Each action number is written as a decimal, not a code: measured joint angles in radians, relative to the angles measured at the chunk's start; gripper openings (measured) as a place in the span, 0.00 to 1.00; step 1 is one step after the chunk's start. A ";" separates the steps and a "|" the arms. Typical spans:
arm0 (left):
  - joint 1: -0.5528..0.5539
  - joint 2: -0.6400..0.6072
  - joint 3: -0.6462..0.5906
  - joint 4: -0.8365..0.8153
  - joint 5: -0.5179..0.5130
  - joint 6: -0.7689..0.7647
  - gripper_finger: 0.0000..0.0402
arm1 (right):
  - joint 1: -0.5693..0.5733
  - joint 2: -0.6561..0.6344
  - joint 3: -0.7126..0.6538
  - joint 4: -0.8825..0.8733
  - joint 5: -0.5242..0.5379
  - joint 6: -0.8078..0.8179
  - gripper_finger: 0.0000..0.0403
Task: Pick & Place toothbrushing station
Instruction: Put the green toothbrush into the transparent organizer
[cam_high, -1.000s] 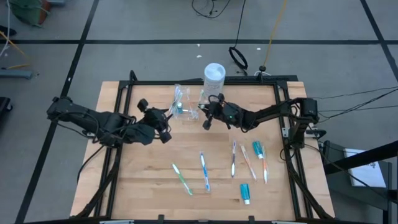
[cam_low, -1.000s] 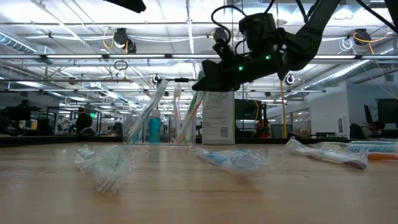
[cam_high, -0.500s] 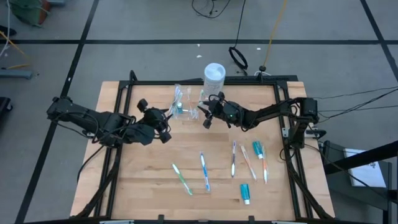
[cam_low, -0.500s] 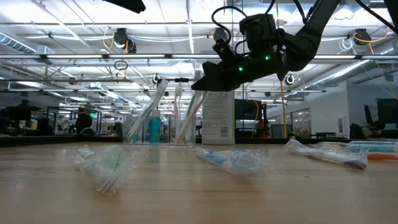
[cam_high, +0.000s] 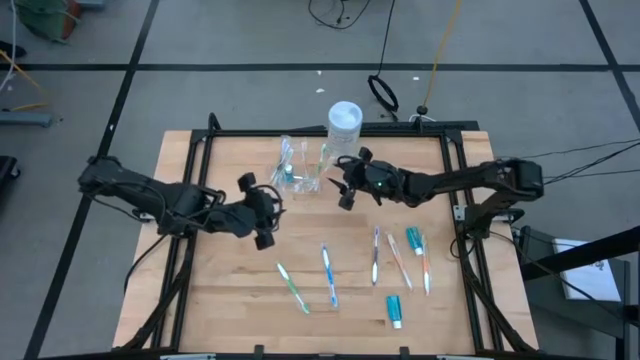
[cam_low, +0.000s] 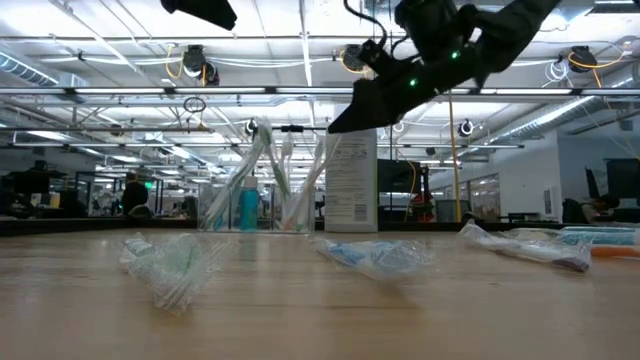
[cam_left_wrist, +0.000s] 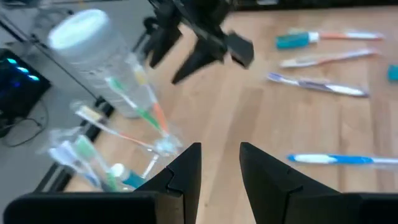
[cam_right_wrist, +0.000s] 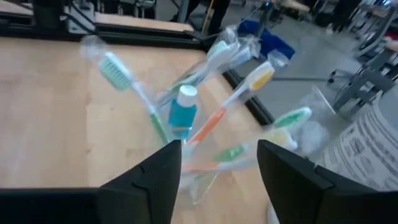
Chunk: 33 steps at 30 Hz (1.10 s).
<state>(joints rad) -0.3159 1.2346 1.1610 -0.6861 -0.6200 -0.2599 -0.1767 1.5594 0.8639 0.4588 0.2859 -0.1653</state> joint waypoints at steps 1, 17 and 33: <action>0.000 0.012 0.000 0.001 0.013 -0.002 0.29 | 0.006 -0.021 0.000 -0.035 0.000 0.011 0.51; -0.012 0.432 0.000 0.042 0.566 0.107 0.29 | 0.095 -0.182 0.000 -0.545 -0.001 0.030 0.49; -0.073 0.689 0.005 0.035 0.679 0.566 0.28 | 0.094 -0.182 0.000 -0.567 0.000 -0.006 0.49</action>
<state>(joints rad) -0.3892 1.9236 1.1660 -0.6507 0.0586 0.3060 -0.0830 1.3769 0.8639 -0.1086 0.2859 -0.1711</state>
